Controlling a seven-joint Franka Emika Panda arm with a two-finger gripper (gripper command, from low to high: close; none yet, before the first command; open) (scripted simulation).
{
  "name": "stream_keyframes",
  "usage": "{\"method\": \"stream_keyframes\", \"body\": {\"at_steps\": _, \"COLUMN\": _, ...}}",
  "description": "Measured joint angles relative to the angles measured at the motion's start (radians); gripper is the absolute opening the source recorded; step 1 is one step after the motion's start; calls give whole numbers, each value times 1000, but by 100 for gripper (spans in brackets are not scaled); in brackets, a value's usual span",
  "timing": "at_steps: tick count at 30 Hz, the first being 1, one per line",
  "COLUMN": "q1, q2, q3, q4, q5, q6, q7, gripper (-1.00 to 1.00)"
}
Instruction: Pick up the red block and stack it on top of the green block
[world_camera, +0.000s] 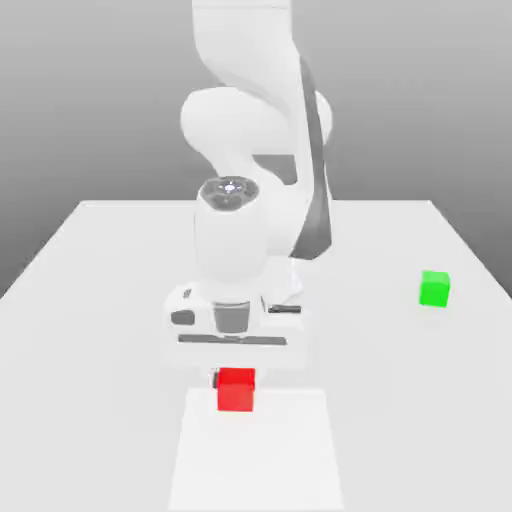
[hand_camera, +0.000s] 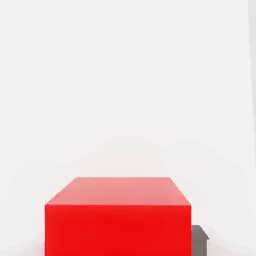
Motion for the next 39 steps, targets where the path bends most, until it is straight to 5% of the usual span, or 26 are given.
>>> {"method": "stream_keyframes", "body": {"at_steps": 10, "q1": 23, "q2": -294, "q3": 11, "q4": -39, "q5": -18, "q6": -254, "q7": 12, "gripper": -100}}
{"method": "stream_keyframes", "body": {"at_steps": 32, "q1": 962, "q2": -431, "q3": 578, "q4": 28, "q5": 280, "q6": -434, "q7": -203, "gripper": -100}}
{"method": "stream_keyframes", "body": {"at_steps": 39, "q1": 988, "q2": -379, "q3": 644, "q4": 33, "q5": 242, "q6": -381, "q7": -179, "gripper": -100}}
